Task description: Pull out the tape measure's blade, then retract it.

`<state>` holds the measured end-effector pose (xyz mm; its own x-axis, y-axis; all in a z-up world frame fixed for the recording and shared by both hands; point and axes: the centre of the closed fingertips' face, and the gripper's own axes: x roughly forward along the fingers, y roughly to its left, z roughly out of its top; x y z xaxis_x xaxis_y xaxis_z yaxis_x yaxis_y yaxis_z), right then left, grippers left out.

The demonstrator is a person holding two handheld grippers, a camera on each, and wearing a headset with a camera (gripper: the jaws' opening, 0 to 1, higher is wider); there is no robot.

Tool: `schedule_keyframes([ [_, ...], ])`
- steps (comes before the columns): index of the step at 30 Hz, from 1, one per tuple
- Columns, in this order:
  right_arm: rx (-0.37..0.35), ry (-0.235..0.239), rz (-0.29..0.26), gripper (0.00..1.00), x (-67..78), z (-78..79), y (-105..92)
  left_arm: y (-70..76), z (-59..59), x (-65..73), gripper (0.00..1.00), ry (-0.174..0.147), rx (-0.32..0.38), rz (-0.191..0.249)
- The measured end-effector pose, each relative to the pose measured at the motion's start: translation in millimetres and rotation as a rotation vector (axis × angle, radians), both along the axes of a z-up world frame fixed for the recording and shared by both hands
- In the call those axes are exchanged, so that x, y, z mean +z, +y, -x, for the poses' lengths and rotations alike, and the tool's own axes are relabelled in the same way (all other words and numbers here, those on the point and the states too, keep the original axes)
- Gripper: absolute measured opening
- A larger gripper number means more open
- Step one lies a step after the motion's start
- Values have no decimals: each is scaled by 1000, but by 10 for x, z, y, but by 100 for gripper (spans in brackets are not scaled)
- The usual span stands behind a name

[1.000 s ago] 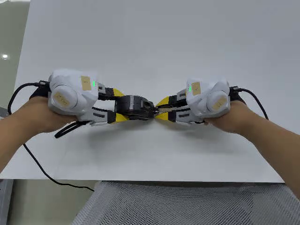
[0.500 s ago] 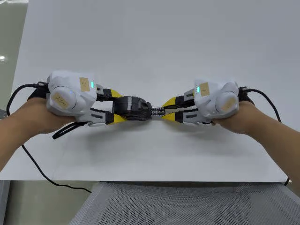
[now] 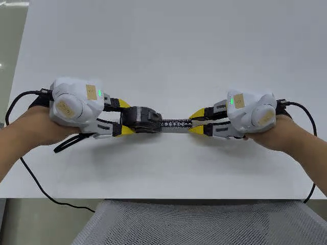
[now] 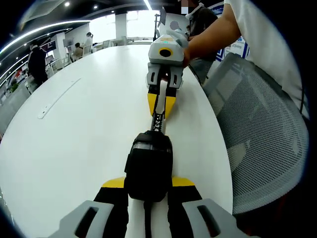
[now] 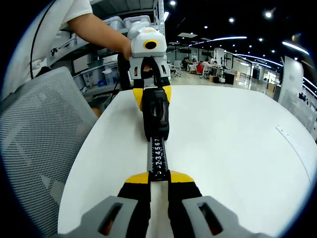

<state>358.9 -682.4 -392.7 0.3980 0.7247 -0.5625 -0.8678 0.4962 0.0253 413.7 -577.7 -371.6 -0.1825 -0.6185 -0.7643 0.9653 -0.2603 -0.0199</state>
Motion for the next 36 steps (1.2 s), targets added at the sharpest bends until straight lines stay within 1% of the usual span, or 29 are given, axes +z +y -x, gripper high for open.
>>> schedule_keyframes([
  [3,-8,3,8,9,-22,41,-96,-6,2,-2,27,0,-1,-1],
  [14,-33,17,31,9,-17,204,-356,-13,8,-3,27,-2,-4,-8],
  [20,-46,20,44,9,-16,246,-484,-10,10,-3,27,-2,-4,-10],
  [30,-49,24,68,9,1,348,-669,-15,14,-2,27,-4,-2,-15],
  [32,-51,24,78,9,-4,363,-724,-21,15,-3,27,-5,0,-14],
  [34,-46,29,98,9,-15,397,-795,-28,18,-4,27,-8,-1,-16],
  [36,-53,33,94,9,0,424,-857,-33,17,-4,27,-8,-1,-17],
])
